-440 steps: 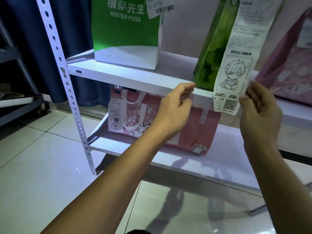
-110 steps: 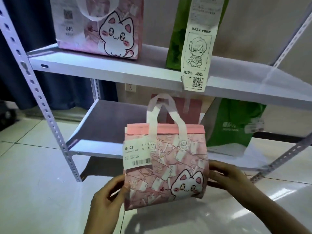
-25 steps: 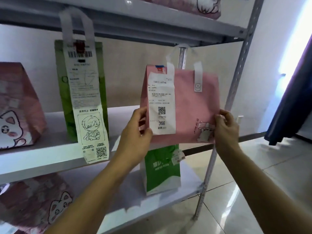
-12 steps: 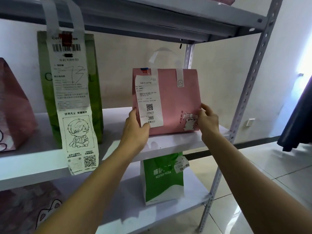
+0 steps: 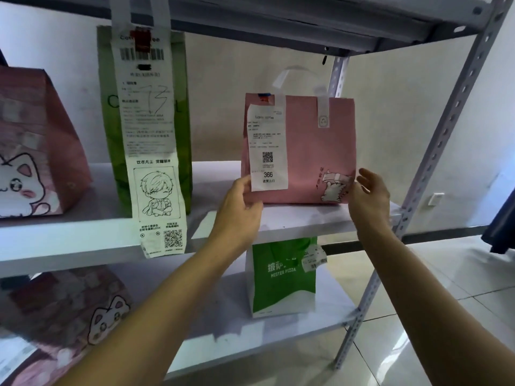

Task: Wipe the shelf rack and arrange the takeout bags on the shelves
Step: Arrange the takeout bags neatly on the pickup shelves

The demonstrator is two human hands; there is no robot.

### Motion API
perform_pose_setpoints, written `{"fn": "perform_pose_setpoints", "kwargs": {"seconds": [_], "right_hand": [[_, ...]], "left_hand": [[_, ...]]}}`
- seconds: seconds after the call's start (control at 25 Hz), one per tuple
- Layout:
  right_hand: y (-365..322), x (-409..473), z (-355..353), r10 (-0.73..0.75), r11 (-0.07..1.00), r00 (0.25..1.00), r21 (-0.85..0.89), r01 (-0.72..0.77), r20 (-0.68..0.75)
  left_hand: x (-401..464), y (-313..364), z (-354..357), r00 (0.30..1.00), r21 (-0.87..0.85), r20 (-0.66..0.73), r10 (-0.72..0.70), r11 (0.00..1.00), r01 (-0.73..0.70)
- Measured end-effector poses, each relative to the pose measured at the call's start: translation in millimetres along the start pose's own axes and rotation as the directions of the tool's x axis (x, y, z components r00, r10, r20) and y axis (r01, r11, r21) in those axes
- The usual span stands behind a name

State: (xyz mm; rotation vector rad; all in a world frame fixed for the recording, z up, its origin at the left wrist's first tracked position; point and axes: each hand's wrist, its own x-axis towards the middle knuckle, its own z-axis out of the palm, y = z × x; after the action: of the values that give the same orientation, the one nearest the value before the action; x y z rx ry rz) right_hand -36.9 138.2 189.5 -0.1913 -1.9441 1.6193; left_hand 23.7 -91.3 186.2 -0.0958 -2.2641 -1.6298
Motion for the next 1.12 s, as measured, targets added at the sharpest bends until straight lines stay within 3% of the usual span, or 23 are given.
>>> {"fn": "perform_pose_setpoints", "kwargs": {"seconds": [0.12,0.36,0.56,0.8,0.96,1.12], "right_hand": [[-4,-43,-4,-0.091,0.996,0.996,0.002,0.091,0.022],[13,-141,22,-0.141,0.988,0.953,0.104,0.116,0.269],[67,-213,79,-0.126,0.991,0.828,0.032,0.130,0.546],[110,-278,164,-0.071,0.997,0.652,0.027,0.076,0.755],[123,-309,231,-0.004,1.000,0.642,0.006,0.000,0.767],[133,-321,297,0.119,0.990,0.655,-0.143,-0.017,0.747]], "left_hand": [[-31,-8,-10,0.998,0.055,0.002,0.062,0.997,-0.062],[-98,-41,-38,0.997,-0.050,0.043,0.069,0.996,-0.067],[-151,-108,-71,0.998,-0.012,-0.043,-0.053,0.999,0.053],[-199,-188,-124,0.957,-0.001,-0.202,-0.211,0.977,0.215],[-231,-238,-170,0.865,-0.006,-0.417,-0.279,0.952,0.305],[-264,-283,-196,0.642,-0.053,-0.716,-0.275,0.938,0.343]]}}
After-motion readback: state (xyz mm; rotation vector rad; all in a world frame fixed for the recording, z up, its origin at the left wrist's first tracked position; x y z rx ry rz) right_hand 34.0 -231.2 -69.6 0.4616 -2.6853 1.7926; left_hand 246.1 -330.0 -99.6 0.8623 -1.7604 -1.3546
